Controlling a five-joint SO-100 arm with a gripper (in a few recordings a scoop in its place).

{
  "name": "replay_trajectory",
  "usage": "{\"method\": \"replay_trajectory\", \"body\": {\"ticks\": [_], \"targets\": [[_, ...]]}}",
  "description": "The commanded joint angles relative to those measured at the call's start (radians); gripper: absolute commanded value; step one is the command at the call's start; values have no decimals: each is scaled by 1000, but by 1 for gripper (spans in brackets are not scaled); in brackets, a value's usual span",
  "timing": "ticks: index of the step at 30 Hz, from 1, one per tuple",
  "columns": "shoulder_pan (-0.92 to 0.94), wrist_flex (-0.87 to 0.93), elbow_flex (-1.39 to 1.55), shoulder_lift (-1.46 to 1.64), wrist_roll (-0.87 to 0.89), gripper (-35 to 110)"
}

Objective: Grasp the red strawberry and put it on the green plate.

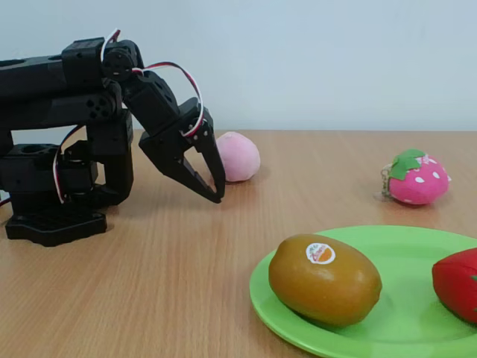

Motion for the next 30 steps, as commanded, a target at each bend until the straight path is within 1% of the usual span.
{"method": "replay_trajectory", "body": {"ticks": [1, 5, 8, 13, 30], "targets": [[-18, 26, 0, 28, -3, -8], [-18, 26, 0, 28, 2, -8], [-18, 26, 0, 28, -2, -5], [-18, 26, 0, 28, -2, -8], [-18, 26, 0, 28, -2, -8]]}}
